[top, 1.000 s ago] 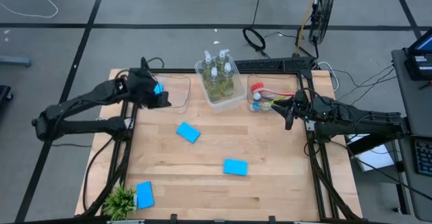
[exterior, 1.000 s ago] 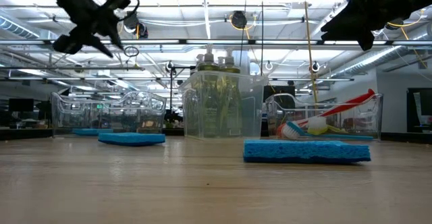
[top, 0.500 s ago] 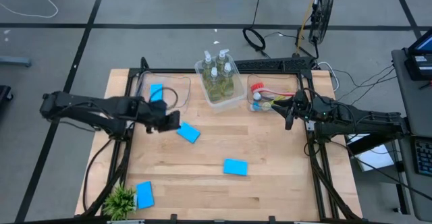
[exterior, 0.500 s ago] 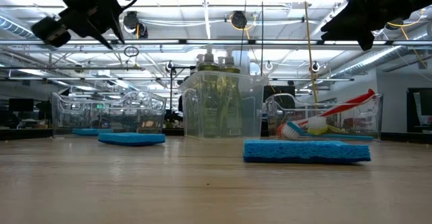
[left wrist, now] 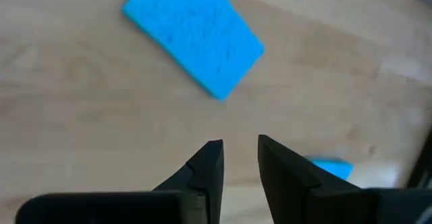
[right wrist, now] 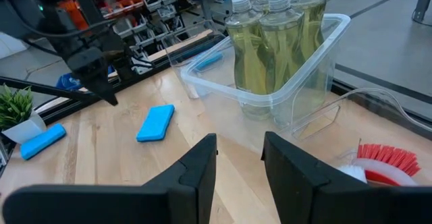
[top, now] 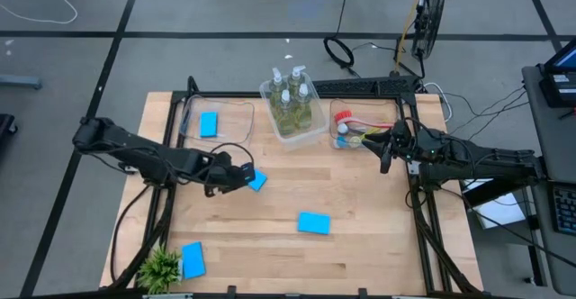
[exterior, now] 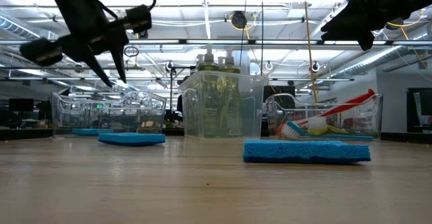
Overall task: Pick & Place Kitchen Sink Supplies
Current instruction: Put the blue sponge into the left transparent bin
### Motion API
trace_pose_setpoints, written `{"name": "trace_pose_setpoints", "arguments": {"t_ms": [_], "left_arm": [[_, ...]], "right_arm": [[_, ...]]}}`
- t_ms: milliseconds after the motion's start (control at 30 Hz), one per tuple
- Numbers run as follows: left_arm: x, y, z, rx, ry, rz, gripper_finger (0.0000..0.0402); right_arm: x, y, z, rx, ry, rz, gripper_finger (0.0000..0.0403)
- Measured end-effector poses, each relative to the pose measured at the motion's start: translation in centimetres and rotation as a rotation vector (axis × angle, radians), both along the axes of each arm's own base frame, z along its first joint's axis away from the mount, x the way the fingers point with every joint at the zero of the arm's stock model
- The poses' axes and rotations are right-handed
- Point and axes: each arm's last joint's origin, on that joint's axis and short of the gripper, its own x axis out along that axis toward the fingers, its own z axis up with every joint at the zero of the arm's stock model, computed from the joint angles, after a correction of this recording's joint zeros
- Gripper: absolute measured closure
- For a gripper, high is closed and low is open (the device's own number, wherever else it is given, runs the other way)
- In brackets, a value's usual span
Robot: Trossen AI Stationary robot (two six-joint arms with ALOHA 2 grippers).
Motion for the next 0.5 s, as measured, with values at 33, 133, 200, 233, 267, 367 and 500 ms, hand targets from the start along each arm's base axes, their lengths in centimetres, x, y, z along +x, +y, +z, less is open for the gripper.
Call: {"name": "trace_pose_setpoints", "arguments": {"t_ms": [33, 133, 200, 233, 267, 367, 500], "left_arm": [[0.2, 0.0, -0.3, 0.017, 0.003, 0.009, 0.0309], [0.6, 0.2, -0.8, 0.060, 0.012, 0.013, 0.0309], [0.8, 0.2, -1.0, 0.079, 0.013, 0.020, 0.0308], [0.9, 0.3, -1.1, 0.094, 0.020, 0.026, 0.0305], [0.9, 0.3, -1.3, 0.106, 0.026, 0.033, 0.0301], [1.1, 0.2, -1.8, 0.090, 0.041, 0.062, 0.0275], [1.4, 0.0, -2.7, 0.049, 0.068, 0.134, 0.0226]], "right_arm": [[0.0, 0.0, 0.0, 0.000, 0.000, 0.000, 0.0293], [0.0, 0.0, 0.0, -0.005, 0.002, 0.001, 0.0293], [0.0, 0.0, 0.0, -0.013, 0.006, 0.005, 0.0293], [0.0, 0.0, 0.0, -0.017, 0.007, 0.006, 0.0293], [0.0, 0.0, 0.0, -0.020, 0.008, 0.006, 0.0293], [0.0, 0.0, 0.0, -0.020, 0.009, 0.007, 0.0293], [0.0, 0.0, 0.0, -0.028, 0.012, 0.009, 0.0293]]}}
